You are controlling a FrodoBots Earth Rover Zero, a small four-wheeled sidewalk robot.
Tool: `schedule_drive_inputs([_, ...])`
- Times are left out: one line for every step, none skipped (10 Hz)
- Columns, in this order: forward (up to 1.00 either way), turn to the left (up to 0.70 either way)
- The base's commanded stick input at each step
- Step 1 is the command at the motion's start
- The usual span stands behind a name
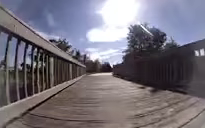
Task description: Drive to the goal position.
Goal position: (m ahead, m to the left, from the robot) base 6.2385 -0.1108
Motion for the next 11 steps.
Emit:
schedule_drive_inputs([0.85,-0.09])
schedule_drive_inputs([0.85,0.00])
schedule_drive_inputs([0.85,0.00])
schedule_drive_inputs([0.85,0.00])
schedule_drive_inputs([0.85,0.00])
schedule_drive_inputs([0.85,0.00])
schedule_drive_inputs([0.85,0.00])
schedule_drive_inputs([0.85,0.00])
schedule_drive_inputs([0.85,0.00])
schedule_drive_inputs([0.85,0.00])
schedule_drive_inputs([0.85,0.00])
